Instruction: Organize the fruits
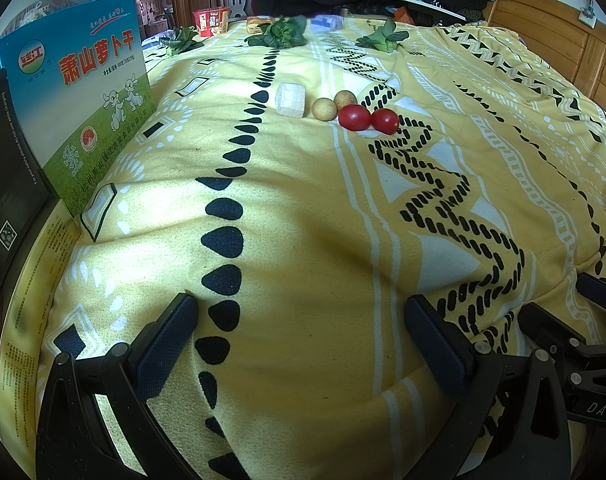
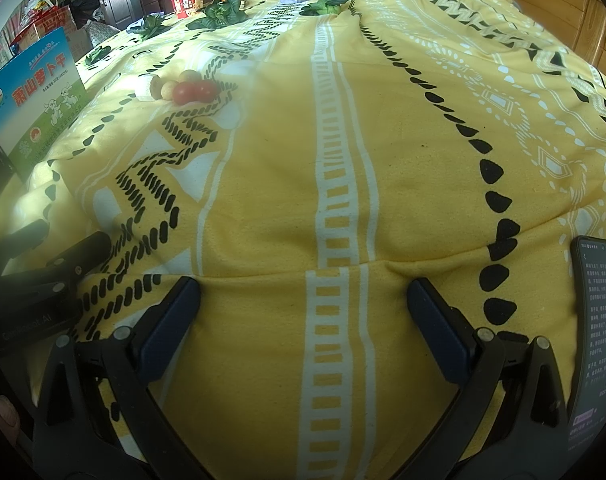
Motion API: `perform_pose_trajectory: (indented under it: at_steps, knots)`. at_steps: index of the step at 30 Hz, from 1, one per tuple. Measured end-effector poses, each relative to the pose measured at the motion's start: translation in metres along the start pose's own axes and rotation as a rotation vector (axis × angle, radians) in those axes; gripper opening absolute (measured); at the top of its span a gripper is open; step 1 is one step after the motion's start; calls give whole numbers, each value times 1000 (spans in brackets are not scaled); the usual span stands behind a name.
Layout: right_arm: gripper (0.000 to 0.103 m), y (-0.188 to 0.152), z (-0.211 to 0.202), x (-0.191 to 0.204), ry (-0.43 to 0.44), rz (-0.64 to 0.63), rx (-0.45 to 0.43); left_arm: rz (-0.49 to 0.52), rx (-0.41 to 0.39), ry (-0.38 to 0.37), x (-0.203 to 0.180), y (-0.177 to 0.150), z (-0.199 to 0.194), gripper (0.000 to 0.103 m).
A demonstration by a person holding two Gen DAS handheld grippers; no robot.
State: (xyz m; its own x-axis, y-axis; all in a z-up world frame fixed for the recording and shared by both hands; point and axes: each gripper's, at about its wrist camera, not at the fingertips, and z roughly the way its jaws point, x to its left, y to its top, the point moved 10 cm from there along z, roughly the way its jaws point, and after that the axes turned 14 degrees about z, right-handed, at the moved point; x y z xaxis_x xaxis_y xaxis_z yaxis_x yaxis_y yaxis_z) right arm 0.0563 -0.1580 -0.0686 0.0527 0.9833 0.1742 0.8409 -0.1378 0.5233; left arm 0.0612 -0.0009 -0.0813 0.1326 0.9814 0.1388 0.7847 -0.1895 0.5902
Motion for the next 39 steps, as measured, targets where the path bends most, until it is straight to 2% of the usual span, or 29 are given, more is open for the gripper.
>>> perform_pose_trajectory:
  at_steps: [39]
  knots:
    - [103,0,0,0,-1,0,0,-6,18,-16,1,2,2,103]
